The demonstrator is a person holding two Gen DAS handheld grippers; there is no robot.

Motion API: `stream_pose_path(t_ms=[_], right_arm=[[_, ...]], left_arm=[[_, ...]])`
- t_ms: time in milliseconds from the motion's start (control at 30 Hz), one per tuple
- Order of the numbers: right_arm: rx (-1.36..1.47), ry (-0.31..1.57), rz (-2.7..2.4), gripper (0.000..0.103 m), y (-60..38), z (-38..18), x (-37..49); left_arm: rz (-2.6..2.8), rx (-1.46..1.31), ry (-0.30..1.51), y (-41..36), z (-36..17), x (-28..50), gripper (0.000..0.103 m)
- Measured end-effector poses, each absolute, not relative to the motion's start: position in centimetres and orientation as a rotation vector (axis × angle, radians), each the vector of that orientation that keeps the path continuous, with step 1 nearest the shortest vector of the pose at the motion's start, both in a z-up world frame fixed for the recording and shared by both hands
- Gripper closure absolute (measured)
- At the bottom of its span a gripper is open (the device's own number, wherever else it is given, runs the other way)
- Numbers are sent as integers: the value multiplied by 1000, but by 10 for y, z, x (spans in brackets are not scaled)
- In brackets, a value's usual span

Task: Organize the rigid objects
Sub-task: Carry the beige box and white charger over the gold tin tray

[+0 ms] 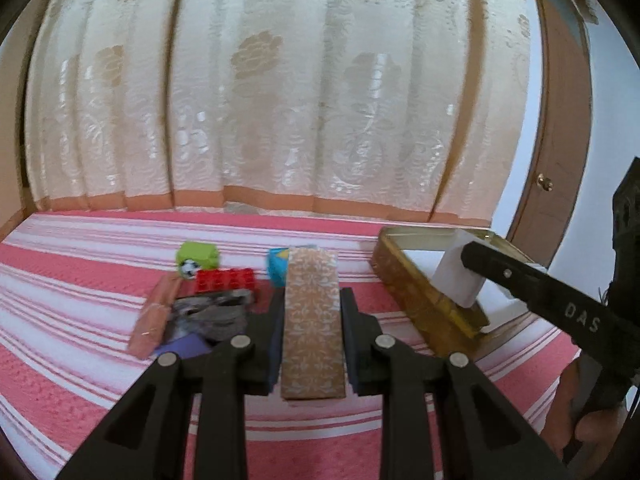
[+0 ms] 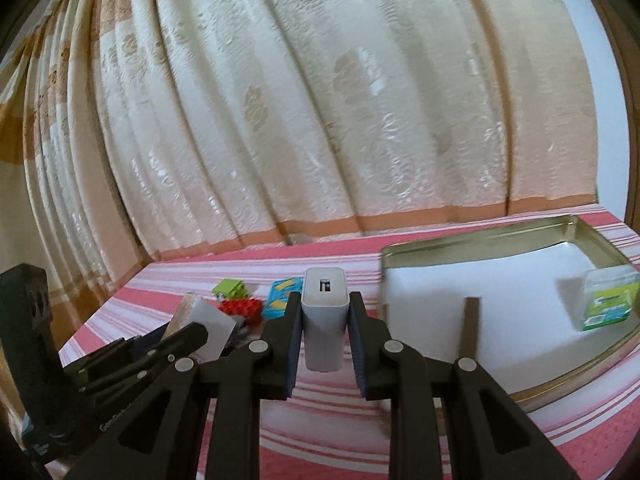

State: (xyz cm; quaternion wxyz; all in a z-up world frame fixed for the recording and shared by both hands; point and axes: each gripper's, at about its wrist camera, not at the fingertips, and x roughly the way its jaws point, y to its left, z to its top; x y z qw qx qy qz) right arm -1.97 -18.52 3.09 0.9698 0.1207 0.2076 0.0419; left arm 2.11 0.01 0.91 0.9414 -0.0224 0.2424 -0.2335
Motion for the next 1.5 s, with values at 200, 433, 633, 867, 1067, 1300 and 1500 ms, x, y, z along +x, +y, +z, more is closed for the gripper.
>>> stream_pose_path(t_ms=[200, 433, 633, 867, 1067, 1300, 1500], right_arm=[[268, 400, 31, 79, -221, 33, -23], [281, 380, -38, 79, -264, 35, -26], [267, 387, -100, 79, -294, 32, -24], [252, 421, -174, 79, -334, 24, -20], [240, 449, -220, 79, -357, 19, -13], [236, 470, -230, 79, -366, 16, -7], [226, 491, -220, 79, -363, 13, -2]], left_arm=[[-505, -32, 476, -35, 15, 18, 79], [-545, -52, 439, -74, 28, 16, 79], [-585, -68, 431, -108, 35, 16, 79], [-631, -57, 439, -152, 35, 16, 79], [-645, -32, 460, -185, 29, 19, 79], [-640, 10, 482, -214, 20, 19, 79], [-607, 48, 506, -226, 11, 24, 79]])
